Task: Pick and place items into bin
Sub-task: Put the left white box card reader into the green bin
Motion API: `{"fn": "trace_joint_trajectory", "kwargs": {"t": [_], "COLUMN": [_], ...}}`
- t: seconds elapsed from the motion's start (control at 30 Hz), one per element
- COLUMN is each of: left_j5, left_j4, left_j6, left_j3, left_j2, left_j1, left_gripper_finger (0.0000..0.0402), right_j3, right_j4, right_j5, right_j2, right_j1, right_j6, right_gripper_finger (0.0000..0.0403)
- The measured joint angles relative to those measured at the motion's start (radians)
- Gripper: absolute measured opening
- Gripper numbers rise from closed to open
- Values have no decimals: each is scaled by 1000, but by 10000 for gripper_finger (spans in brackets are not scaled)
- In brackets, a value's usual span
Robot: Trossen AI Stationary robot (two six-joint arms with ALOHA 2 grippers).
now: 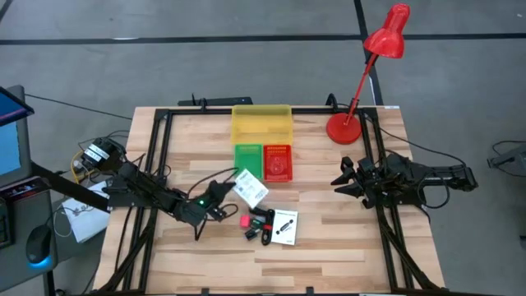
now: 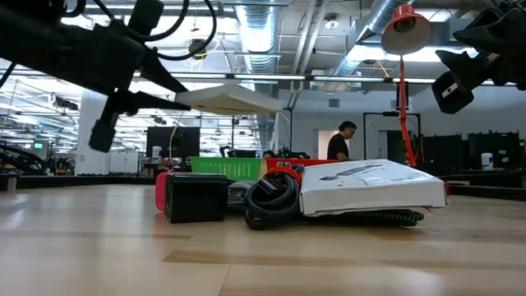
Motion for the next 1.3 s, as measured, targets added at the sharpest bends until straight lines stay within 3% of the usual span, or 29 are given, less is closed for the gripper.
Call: {"fn": "trace_joint_trajectory", "kwargs": {"t": [0.13, 0.4, 0.87, 1.3], "left_j5": [-112, -169, -171, -116], "left_j4": [0, -5, -289, -300], "left_j6": [40, 1, -79, -80], "left_j3": [0, 0, 0, 0], "left_j2": [0, 0, -1, -1], "left_j1": [27, 124, 275, 277], "left_gripper_finger": [55, 55, 55, 55], "right_j3": [0, 0, 0, 0], "right_j4": [0, 0, 0, 0], "right_j5": [0, 0, 0, 0], "right_j2": [0, 0, 0, 0], "right_j1": [0, 0, 0, 0], "right_j6": [0, 0, 0, 0], "right_gripper_finger": [123, 123, 123, 123]}}
